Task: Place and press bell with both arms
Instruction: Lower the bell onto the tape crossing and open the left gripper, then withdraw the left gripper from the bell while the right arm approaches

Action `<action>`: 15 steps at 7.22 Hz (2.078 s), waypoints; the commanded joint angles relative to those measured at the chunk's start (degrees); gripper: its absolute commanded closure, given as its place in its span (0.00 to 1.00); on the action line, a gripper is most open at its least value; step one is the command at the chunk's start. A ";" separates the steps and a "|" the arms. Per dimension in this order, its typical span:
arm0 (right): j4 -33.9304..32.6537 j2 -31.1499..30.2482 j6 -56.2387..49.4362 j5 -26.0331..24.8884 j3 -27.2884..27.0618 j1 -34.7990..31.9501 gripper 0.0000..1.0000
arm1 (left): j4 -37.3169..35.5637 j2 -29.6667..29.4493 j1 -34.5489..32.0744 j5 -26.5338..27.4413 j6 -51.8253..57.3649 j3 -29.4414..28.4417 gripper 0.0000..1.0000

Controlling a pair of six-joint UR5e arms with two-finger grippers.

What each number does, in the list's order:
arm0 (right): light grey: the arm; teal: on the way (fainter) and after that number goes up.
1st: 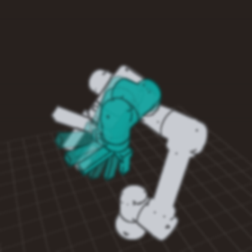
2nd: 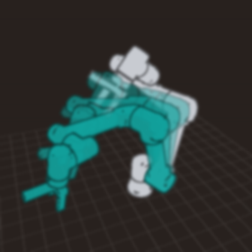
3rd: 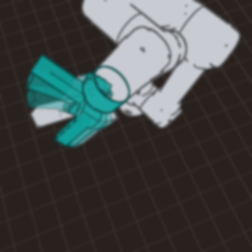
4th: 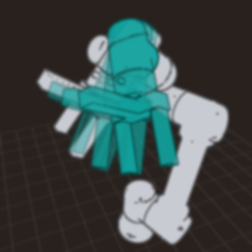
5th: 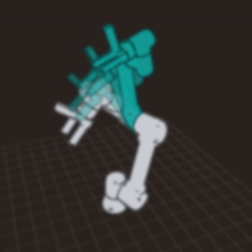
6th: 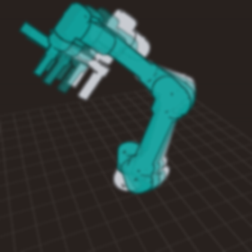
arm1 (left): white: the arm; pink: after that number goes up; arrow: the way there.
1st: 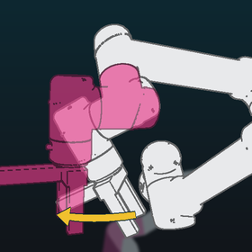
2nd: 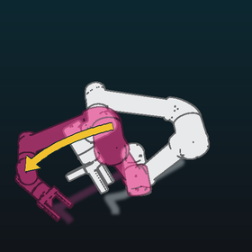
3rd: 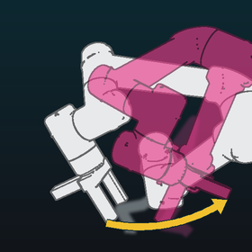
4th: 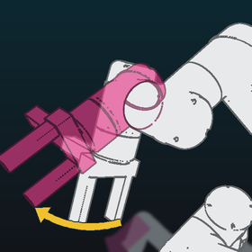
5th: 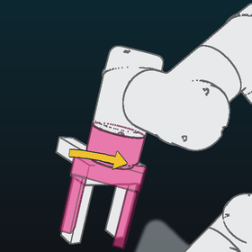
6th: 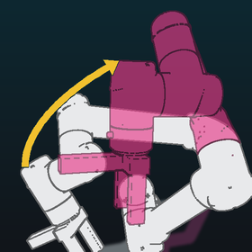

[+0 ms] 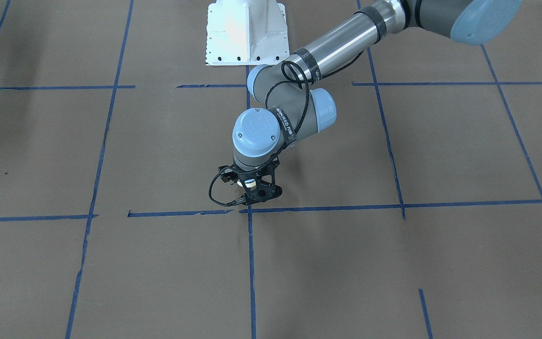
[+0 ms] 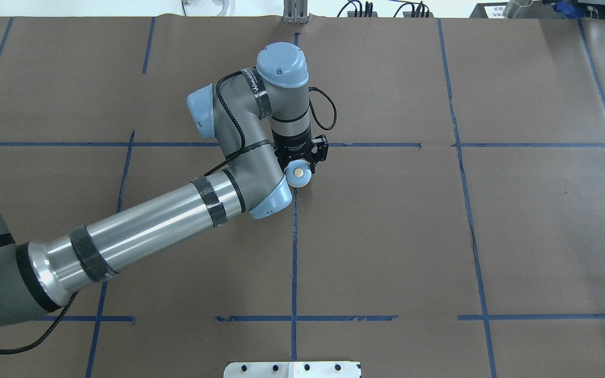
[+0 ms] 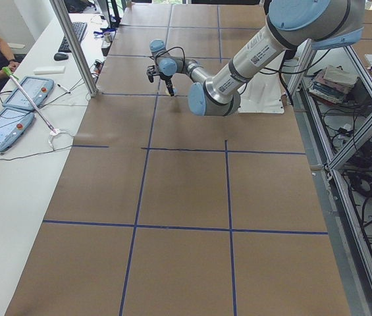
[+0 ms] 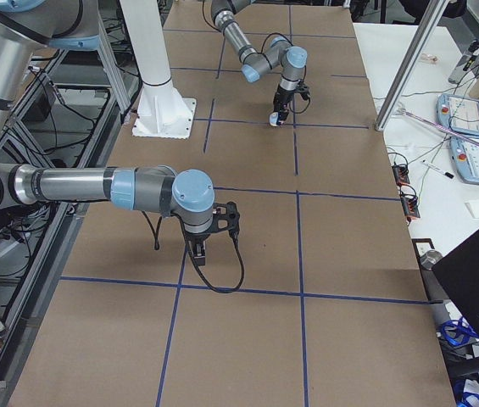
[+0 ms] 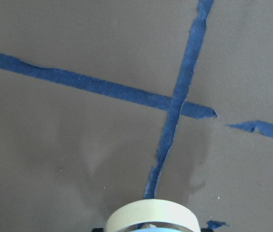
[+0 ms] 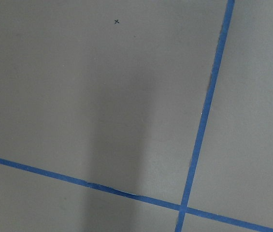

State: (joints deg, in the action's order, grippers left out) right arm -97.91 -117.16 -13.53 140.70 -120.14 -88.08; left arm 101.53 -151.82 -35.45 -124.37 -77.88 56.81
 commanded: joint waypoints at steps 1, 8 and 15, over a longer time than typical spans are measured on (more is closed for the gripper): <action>0.00 0.00 0.00 0.01 0.00 0.02 0.00 | 0.07 0.04 0.73 0.00 -0.08 -0.04 0.47; 0.00 0.00 -0.09 0.80 0.00 0.02 0.00 | -0.37 0.21 0.73 0.18 -1.82 0.05 0.00; 18.80 2.02 26.94 1.32 -1.58 9.54 0.00 | -8.09 16.58 -2.68 0.27 -2.45 30.72 0.00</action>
State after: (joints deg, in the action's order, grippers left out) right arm -88.58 -115.92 0.36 141.72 -121.50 -84.13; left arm 95.64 -142.92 -36.69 -124.17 -80.51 75.75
